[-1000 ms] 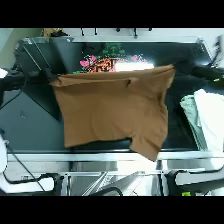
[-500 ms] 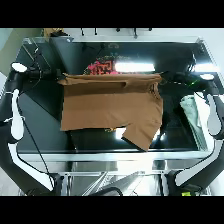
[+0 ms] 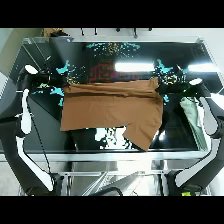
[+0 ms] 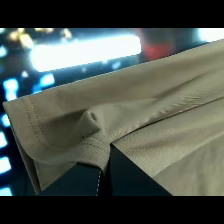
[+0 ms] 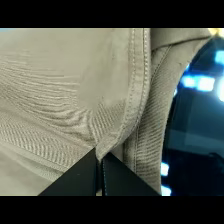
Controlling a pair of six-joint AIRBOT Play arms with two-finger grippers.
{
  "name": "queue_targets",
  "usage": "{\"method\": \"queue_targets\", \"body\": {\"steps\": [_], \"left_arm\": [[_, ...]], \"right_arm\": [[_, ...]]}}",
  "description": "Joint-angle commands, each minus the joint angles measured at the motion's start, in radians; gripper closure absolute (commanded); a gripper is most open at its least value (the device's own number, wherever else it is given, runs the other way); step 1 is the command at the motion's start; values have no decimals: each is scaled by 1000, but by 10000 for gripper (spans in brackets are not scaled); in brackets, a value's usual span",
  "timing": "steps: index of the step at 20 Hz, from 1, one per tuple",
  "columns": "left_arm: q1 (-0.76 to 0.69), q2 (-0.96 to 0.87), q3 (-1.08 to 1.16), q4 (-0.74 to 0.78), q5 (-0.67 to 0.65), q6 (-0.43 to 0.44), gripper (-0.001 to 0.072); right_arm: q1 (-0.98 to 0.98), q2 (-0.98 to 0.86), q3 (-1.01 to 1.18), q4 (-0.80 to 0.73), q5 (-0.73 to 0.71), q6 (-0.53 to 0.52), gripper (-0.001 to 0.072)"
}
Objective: Fold the shirts.
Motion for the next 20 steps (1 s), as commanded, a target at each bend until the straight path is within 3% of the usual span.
{"method": "queue_targets", "body": {"steps": [1,3,4,5,6,8,10,13,15,18,19,20], "left_arm": [[-3,-10,2,15,-16,-1,693],[-3,-10,2,16,-64,-3,689],[-1,-8,3,16,-101,-5,592],[5,-4,5,15,-145,-14,219],[10,4,5,23,-176,-40,76],[39,43,5,25,-233,-102,77],[84,96,5,24,-283,-170,77],[159,179,-56,70,-413,-248,77],[194,267,-237,84,-423,-247,77],[216,399,-589,84,-329,-193,77],[216,431,-692,84,-281,-173,77],[216,453,-774,82,-232,-160,77]], "right_arm": [[22,-6,-10,-15,-39,0,689],[26,-3,-10,-16,-37,0,682],[24,3,-9,-15,-37,2,559],[18,21,-9,-16,-37,13,391],[11,49,-9,-18,-29,23,384],[-18,135,-9,-18,-8,42,383],[-75,244,-9,-37,32,133,383],[-183,381,-55,-65,178,195,383],[-253,475,-184,-71,246,211,384],[-335,609,-432,-79,254,257,383],[-351,647,-508,-79,254,259,361],[-358,675,-569,-79,254,272,256]]}}
